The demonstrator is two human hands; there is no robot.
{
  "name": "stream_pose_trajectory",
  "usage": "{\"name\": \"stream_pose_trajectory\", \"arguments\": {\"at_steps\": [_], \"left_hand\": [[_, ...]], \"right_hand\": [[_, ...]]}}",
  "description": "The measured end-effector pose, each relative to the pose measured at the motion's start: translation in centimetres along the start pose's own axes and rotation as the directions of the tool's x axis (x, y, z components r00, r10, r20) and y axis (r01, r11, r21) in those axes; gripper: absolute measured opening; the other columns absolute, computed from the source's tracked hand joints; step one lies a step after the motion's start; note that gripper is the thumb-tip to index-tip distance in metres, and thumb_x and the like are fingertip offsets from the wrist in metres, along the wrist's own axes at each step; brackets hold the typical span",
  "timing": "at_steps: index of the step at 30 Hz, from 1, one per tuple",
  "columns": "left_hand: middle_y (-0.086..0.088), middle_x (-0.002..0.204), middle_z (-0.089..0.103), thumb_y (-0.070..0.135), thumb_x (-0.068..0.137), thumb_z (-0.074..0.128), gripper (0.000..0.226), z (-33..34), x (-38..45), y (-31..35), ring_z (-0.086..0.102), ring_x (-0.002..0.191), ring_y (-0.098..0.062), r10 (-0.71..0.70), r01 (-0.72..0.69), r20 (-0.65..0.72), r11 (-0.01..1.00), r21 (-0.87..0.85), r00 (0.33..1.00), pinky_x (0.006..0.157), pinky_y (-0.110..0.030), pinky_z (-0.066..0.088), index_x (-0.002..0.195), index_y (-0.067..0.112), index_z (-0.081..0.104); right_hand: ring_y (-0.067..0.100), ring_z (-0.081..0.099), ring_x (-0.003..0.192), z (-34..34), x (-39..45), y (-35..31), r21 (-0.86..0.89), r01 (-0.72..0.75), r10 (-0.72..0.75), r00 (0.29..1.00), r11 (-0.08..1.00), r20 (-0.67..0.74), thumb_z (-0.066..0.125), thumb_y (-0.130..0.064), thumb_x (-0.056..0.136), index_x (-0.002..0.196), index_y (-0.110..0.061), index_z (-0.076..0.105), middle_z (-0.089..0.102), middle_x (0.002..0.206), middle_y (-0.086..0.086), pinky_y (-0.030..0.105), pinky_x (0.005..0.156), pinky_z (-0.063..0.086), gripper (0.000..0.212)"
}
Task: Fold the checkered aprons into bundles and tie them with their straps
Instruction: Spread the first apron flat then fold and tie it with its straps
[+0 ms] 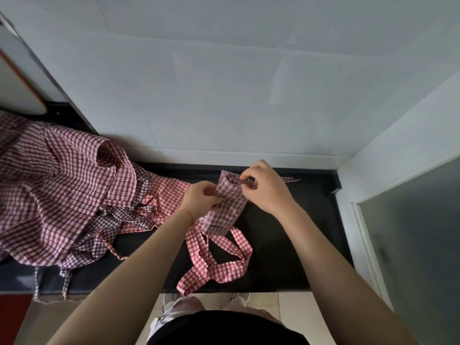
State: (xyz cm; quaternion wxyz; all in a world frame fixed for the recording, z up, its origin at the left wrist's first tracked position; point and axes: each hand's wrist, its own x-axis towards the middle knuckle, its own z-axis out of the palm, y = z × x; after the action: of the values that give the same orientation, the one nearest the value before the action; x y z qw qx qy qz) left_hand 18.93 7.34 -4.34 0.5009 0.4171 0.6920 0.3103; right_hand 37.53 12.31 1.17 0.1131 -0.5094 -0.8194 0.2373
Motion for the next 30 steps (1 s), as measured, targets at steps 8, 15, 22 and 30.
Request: {"name": "stream_pose_trajectory", "arguments": {"at_steps": [8, 15, 22, 30], "left_hand": [[-0.005, 0.101, 0.069, 0.004, 0.088, 0.072, 0.017, 0.6, -0.1, 2.1, 0.073, 0.078, -0.021, 0.023, -0.022, -0.009, 0.998, 0.052, 1.0, 0.064, -0.034, 0.063, 0.101, 0.012, 0.063], [-0.01, 0.11, 0.058, 0.005, 0.089, 0.071, 0.028, 2.4, -0.2, 3.9, 0.063, 0.092, -0.024, -0.172, 0.154, -0.07, 0.966, -0.208, 0.983, 0.063, -0.038, 0.063, 0.11, 0.006, 0.053], [-0.016, 0.102, 0.066, 0.004, 0.1, 0.054, 0.01, 2.2, -0.3, 6.5, 0.065, 0.091, -0.026, -0.296, 0.299, 0.138, 0.613, -0.732, 0.945, 0.054, -0.028, 0.059, 0.103, -0.003, 0.061], [-0.006, 0.089, 0.068, 0.008, 0.101, 0.051, 0.012, 0.9, -0.3, 7.8, 0.068, 0.07, -0.012, -0.159, 0.324, 0.299, 0.682, -0.656, 0.941, 0.047, -0.018, 0.052, 0.107, 0.005, 0.061]], "right_hand": [[0.012, 0.055, 0.081, -1.5, -0.5, 1.1, -0.157, -0.009, 0.011, 1.0, 0.988, 0.013, 0.063, -0.023, 0.095, 0.088, -0.016, 0.06, 0.051, 0.093, -0.006, 0.023, 0.068, 0.039, 0.01], [0.014, 0.056, 0.062, -4.0, -1.0, -0.3, 0.357, -0.236, 0.184, 0.967, 0.904, 0.175, 0.044, -0.032, 0.104, 0.091, -0.007, 0.06, 0.065, 0.075, 0.006, 0.029, 0.065, 0.049, 0.032], [0.009, 0.046, 0.052, -3.9, -2.4, 0.2, 0.454, -0.295, 0.209, 0.95, 0.84, 0.231, 0.046, -0.028, 0.104, 0.091, -0.015, 0.068, 0.053, 0.065, -0.002, 0.025, 0.054, 0.037, 0.03], [0.006, 0.04, 0.048, -6.6, -2.2, 3.9, 0.462, -0.341, 0.225, 0.931, 0.819, 0.288, 0.051, -0.03, 0.103, 0.086, -0.017, 0.066, 0.049, 0.06, -0.004, 0.02, 0.05, 0.036, 0.027]]}}
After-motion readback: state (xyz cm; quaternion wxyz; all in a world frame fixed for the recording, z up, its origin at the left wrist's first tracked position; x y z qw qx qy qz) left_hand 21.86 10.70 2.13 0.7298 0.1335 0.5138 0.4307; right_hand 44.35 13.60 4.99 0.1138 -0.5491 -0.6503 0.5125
